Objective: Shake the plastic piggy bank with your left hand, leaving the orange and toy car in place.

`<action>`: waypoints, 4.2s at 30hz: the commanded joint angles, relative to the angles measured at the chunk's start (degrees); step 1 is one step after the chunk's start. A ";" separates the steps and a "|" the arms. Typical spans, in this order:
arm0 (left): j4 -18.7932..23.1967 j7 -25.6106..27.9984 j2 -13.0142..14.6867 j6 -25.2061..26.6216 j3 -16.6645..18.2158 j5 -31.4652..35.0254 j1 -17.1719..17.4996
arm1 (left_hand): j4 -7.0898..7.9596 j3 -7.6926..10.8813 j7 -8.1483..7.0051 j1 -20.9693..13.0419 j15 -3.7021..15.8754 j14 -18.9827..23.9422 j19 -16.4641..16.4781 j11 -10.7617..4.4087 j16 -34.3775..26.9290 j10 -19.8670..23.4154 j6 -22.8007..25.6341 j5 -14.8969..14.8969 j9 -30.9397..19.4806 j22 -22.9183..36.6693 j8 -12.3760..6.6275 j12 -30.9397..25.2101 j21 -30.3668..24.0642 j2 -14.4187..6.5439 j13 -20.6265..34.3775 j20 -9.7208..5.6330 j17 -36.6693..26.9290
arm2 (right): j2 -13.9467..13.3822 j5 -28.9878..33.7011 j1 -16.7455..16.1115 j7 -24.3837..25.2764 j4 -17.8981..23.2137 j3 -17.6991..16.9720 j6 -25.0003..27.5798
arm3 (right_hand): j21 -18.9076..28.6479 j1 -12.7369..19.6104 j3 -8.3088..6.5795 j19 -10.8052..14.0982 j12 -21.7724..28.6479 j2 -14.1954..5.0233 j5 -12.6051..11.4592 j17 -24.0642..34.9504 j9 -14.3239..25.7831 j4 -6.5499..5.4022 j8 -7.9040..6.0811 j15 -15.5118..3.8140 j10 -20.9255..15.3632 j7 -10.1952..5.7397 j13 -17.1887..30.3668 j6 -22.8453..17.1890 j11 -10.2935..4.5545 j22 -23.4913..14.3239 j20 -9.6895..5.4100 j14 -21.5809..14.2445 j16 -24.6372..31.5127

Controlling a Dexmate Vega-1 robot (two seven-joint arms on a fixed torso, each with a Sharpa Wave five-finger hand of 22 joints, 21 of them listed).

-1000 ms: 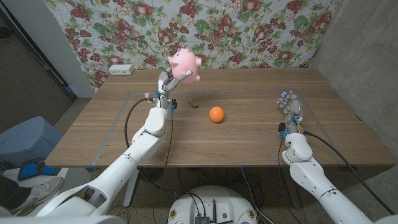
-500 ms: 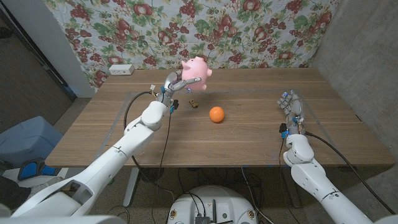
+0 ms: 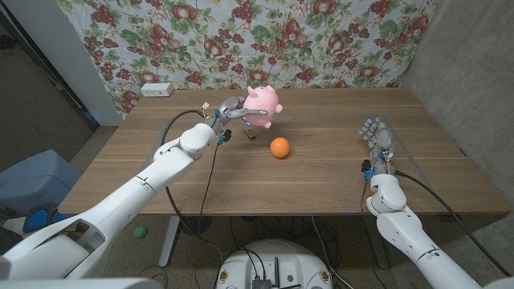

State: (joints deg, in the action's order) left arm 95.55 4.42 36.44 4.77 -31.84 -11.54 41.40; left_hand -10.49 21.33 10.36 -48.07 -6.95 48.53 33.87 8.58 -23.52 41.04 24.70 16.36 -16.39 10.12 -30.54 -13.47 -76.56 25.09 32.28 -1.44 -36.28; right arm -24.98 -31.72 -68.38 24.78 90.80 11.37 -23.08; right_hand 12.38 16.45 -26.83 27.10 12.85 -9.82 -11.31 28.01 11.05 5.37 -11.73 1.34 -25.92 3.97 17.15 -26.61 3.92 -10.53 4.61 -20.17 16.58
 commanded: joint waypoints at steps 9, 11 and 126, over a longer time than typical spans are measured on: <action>2.71 -5.08 3.27 6.05 -2.76 1.06 -2.76 | 0.14 11.72 -9.87 -29.50 20.62 15.78 -1.51 -16.30 0.09 16.99 23.66 0.38 -0.19 0.20 -0.04 0.07 -0.28 -27.04 0.41 -8.90 -0.16 | 0.01 0.36 -1.09 0.20 0.77 -0.39 -0.51 | 0.28 0.23 -0.25 0.25 0.12 0.11 -0.33 0.27 0.20 -0.07 0.06 -0.05 -0.45 0.00 0.31 -0.49 1.04 -0.14 0.20 -0.63 -0.21; 2.83 -4.72 3.26 5.76 -2.60 1.03 -2.50 | 0.13 11.73 -9.88 -29.51 20.62 15.78 -1.52 -16.37 0.10 17.03 23.63 0.38 -0.25 0.20 -0.04 0.08 -0.28 -27.03 0.40 -8.90 -0.17 | 0.18 0.25 -1.14 0.32 0.85 -0.47 -0.57 | 0.27 0.23 -0.26 0.23 0.14 0.11 -0.33 0.26 0.20 -0.06 0.06 -0.07 -0.48 0.03 0.32 -0.48 1.03 -0.14 0.21 -0.62 -0.22; 1.78 -2.60 2.83 1.19 -0.93 1.96 -0.91 | 0.14 12.74 -9.90 -28.99 20.62 16.15 -1.93 -16.74 1.20 17.33 24.21 0.30 -0.77 0.17 1.27 1.08 -0.75 -26.75 0.70 -8.81 -0.84 | 0.33 0.32 0.34 -0.17 -0.32 0.11 -0.19 | 0.33 0.14 -0.41 0.27 0.25 0.13 -0.32 0.40 0.21 -0.04 0.11 0.05 -0.60 0.04 0.71 -0.66 1.11 -0.14 0.22 -0.67 -0.35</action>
State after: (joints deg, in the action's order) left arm 95.86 2.16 37.98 4.03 -32.41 -10.12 40.69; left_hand -10.49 21.33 10.64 -48.09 -7.05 49.05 33.72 8.41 -22.07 41.65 25.41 16.36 -16.91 10.14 -29.16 -12.34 -77.00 25.10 32.81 -1.30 -36.92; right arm -24.73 -31.42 -68.23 24.95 90.66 11.32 -22.99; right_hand 12.38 16.45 -26.82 27.10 12.85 -9.82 -11.31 28.30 11.05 5.37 -11.73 1.54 -26.09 3.98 17.68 -26.60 4.71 -10.53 4.60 -20.37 16.31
